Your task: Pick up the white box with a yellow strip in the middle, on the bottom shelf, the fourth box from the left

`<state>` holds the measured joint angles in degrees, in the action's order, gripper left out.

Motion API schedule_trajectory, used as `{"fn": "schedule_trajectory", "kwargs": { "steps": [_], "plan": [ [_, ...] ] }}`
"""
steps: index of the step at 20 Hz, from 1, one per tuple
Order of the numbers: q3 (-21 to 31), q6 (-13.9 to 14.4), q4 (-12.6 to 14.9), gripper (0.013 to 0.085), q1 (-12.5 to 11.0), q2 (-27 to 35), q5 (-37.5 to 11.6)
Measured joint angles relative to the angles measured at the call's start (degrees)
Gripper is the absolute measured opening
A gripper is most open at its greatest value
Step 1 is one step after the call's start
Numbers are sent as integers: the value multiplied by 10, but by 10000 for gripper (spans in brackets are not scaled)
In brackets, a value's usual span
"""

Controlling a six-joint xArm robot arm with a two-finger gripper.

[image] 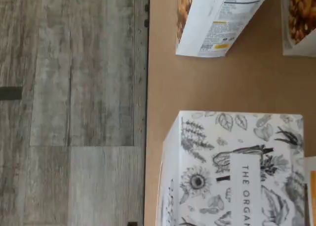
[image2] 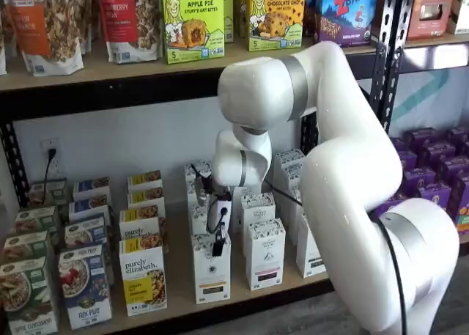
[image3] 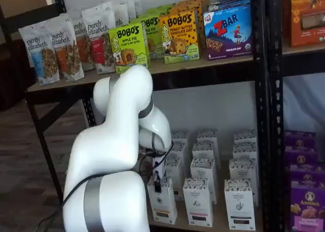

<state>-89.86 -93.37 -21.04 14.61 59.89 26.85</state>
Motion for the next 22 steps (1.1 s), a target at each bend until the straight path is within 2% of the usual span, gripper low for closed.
{"fn": "schedule_trajectory", "kwargs": {
  "steps": [2,8,11,18,22],
  "plan": [
    [-5,6,5,850,1,6,1],
    [-7,-1,-5,850,3,10,5],
    [-5,6,5,850,2,7,10],
    [9,20,24,850,2,13,-22],
    [2,25,32,850,1,23,-25]
  ]
}}
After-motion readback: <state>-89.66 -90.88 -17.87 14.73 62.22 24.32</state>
